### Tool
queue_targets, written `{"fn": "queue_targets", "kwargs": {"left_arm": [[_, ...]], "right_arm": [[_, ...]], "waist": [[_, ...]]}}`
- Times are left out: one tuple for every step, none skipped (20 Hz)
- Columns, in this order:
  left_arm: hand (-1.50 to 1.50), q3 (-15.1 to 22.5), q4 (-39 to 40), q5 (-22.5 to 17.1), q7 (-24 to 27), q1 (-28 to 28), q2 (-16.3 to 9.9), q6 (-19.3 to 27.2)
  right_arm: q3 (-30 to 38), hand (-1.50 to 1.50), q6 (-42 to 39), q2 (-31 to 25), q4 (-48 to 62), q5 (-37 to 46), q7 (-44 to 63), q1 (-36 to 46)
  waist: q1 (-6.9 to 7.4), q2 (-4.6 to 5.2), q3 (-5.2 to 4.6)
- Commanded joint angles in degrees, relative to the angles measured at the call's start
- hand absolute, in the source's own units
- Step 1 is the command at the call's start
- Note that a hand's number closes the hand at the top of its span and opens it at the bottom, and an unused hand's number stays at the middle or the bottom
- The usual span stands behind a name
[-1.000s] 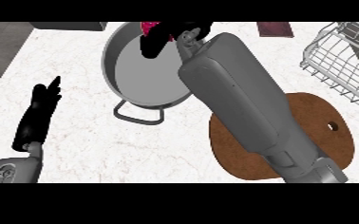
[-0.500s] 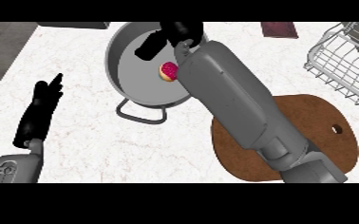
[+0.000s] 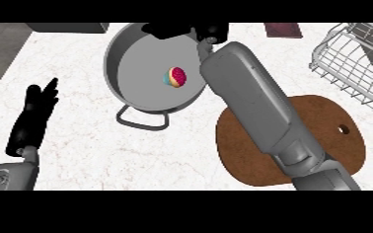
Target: Pick the cupcake from the cutting board and place it in the pot
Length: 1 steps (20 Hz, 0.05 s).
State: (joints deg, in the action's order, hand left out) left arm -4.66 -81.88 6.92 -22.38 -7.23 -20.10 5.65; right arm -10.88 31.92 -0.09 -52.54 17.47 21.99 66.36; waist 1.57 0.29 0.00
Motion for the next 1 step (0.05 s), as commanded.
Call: {"fn": "queue_targets", "kwargs": {"left_arm": [[0.00, -0.3, -1.3, 0.4, -0.9, 1.4, -0.1, 0.0]], "right_arm": [[4.1, -1.50, 2.9, -1.2, -2.9, -2.3, -6.1, -5.8]], "waist": [[-1.16, -0.25, 0.04]]}}
